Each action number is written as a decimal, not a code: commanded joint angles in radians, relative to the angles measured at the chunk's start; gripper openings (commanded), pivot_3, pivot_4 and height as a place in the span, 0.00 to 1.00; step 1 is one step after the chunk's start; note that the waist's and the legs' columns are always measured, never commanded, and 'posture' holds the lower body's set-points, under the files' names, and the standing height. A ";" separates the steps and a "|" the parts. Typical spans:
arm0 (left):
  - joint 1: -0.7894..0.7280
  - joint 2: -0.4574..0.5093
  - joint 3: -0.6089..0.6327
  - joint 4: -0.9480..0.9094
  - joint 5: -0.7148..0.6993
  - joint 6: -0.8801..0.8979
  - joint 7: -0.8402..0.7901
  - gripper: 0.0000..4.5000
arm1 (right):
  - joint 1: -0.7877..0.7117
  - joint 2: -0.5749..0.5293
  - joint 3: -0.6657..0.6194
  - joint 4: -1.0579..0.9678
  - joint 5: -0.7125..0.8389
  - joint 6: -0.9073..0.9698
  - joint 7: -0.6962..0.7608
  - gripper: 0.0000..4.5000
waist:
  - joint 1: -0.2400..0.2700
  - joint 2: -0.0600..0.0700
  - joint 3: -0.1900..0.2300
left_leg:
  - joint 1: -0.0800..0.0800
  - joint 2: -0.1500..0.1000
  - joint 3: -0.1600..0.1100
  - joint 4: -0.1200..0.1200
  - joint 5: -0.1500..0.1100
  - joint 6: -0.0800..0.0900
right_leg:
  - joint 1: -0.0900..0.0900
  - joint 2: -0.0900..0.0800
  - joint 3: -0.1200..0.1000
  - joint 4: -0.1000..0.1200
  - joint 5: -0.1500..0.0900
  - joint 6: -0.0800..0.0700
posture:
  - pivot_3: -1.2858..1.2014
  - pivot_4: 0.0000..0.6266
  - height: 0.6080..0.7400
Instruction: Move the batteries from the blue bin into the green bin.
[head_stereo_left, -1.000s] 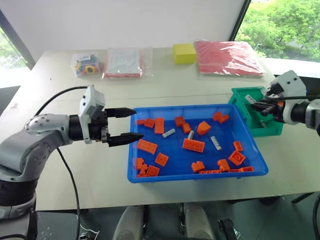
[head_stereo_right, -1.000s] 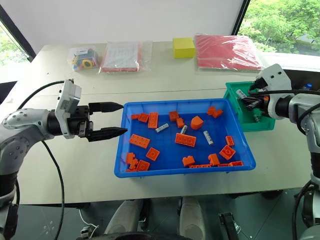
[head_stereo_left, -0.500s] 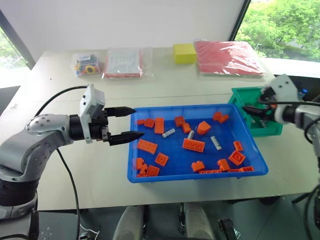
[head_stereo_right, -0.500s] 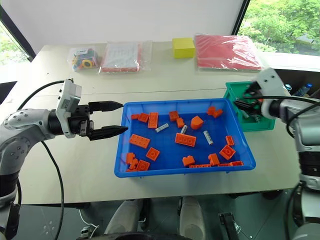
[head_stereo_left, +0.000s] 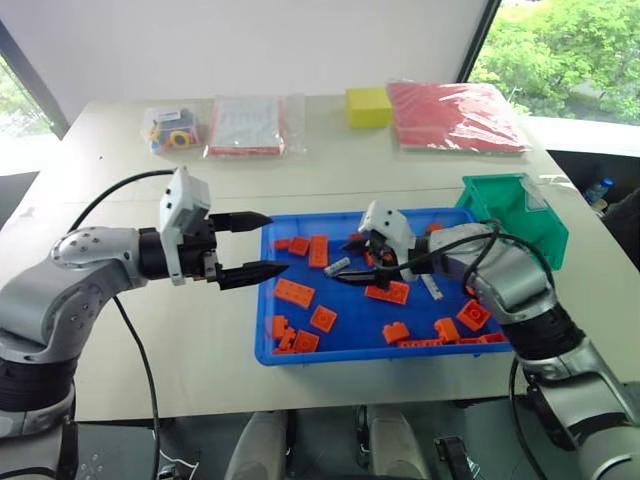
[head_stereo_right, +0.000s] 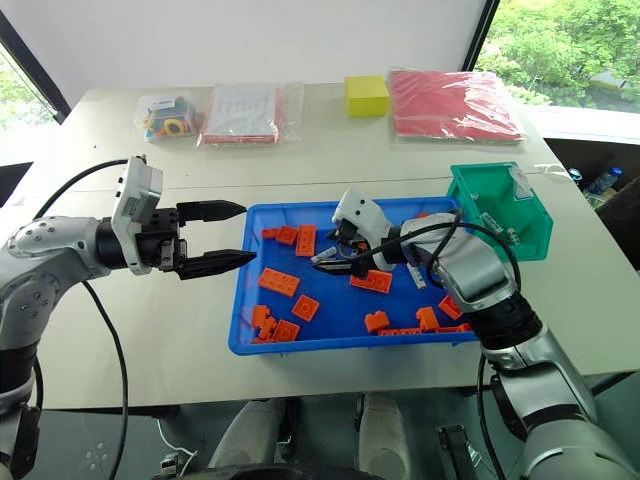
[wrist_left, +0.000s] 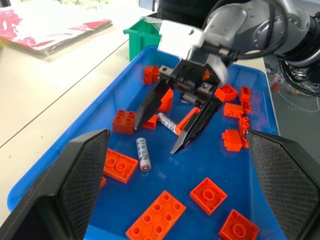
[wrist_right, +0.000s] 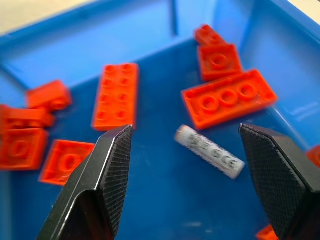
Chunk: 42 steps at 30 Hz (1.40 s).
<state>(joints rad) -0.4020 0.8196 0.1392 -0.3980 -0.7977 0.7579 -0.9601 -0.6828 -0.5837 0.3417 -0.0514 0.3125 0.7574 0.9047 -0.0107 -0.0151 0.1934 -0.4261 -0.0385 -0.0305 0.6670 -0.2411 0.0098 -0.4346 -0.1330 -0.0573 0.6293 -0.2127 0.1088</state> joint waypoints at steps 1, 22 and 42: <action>0.007 0.015 0.046 -0.040 -0.021 -0.003 0.009 1.00 | -0.043 0.024 0.008 0.054 -0.043 -0.061 0.015 0.77 | -0.001 0.000 0.000 | 0.000 0.000 0.000 0.000 0.000 0.000 | 0.000 0.000 0.000 0.001 0.000 0.000 | 0.52 0.24 0.64; 0.012 0.021 0.050 -0.042 -0.028 -0.005 0.017 1.00 | 0.025 0.037 -0.043 -0.013 -0.103 -0.051 0.048 0.01 | 0.001 0.000 0.000 | 0.000 0.000 0.000 0.000 0.000 -0.001 | 0.000 0.000 0.000 0.001 0.000 0.000 | 0.52 0.24 0.64; -0.045 -0.024 -0.029 0.019 0.010 -0.039 -0.030 1.00 | 0.235 -0.391 -0.603 0.012 -0.053 0.103 -0.128 0.01 | 0.015 0.000 0.000 | 0.001 0.001 0.003 0.000 0.000 0.000 | 0.000 0.000 0.000 0.000 -0.001 -0.002 | 0.52 0.24 0.64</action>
<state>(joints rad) -0.4319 0.7999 0.1067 -0.3737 -0.7942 0.7394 -0.9815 -0.4457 -0.9666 -0.2401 -0.0147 0.2579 0.8970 0.7834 0.0039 -0.0147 0.1936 -0.4253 -0.0375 -0.0277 0.6668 -0.2409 0.0096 -0.4343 -0.1334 -0.0569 0.6297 -0.2135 0.1072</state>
